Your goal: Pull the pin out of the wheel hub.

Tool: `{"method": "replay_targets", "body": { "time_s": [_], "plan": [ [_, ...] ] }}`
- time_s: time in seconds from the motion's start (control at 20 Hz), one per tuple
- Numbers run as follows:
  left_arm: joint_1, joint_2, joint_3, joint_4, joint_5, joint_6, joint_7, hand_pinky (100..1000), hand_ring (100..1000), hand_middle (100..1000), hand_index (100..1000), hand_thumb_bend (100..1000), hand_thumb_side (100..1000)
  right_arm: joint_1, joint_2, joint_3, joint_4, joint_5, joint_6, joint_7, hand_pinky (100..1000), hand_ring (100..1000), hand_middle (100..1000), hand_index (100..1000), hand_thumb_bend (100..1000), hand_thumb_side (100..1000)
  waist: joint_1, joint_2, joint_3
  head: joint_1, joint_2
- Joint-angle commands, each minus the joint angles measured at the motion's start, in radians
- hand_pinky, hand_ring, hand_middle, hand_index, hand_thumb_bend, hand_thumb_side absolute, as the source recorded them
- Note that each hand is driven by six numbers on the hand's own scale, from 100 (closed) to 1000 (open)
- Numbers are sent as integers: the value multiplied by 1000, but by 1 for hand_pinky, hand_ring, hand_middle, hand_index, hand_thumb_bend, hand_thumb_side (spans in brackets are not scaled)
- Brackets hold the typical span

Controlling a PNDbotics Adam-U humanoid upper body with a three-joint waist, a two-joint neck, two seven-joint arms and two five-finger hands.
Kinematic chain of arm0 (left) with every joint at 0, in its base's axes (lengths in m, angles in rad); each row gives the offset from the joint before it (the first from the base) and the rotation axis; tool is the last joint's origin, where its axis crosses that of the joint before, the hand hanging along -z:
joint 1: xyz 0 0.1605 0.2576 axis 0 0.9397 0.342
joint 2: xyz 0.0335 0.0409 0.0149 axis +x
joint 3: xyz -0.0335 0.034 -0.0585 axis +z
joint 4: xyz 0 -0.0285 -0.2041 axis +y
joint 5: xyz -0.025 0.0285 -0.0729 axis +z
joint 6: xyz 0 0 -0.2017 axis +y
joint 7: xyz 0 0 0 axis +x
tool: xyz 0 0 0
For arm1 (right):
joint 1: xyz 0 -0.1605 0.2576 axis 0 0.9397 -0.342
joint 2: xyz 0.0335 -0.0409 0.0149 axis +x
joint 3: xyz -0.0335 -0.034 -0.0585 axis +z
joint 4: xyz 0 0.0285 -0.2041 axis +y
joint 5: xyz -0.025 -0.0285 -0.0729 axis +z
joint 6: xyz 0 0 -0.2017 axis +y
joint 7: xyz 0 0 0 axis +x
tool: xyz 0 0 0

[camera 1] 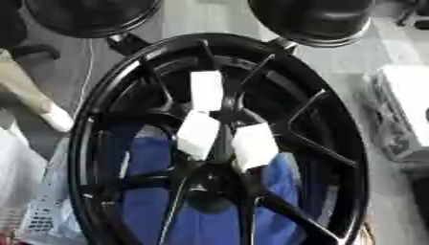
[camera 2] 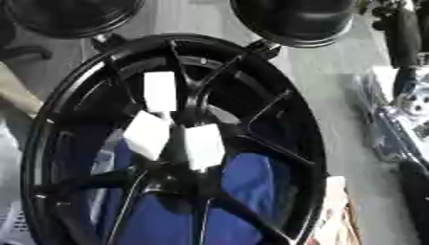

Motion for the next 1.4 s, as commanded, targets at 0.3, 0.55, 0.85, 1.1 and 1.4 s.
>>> {"method": "replay_targets", "body": {
  "time_s": [0.3, 0.55, 0.85, 1.1, 1.4],
  "plan": [
    [-144, 236, -64, -20, -164, -35, -62, 870, 739, 686, 749, 100, 495, -3, -45, -10, -12, 8, 11, -8, 584, 598, 541, 646, 100, 695, 21, -34, 2, -20, 7],
    [-288, 356, -139, -20, -268, -61, -212, 847, 745, 697, 766, 100, 354, 0, -46, -5, -12, 10, 14, -9, 584, 598, 541, 645, 100, 701, 29, -39, 3, -18, 9],
    [-433, 421, -233, -20, -328, -45, -433, 834, 756, 721, 782, 100, 358, 0, -49, 0, -12, 13, 24, -4, 584, 599, 541, 645, 100, 702, 30, -44, -2, -12, 12],
    [-538, 446, -301, -20, -360, -48, -605, 825, 764, 731, 787, 140, 348, -1, -52, 1, -12, 15, 31, -1, 583, 599, 541, 645, 100, 702, 32, -47, -2, -14, 9],
    [-668, 412, -385, -3, -389, -72, -748, 820, 768, 736, 778, 214, 322, -5, -50, 4, -12, 20, 32, 5, 583, 600, 542, 645, 100, 702, 38, -56, 0, -11, 12]
  ]
}}
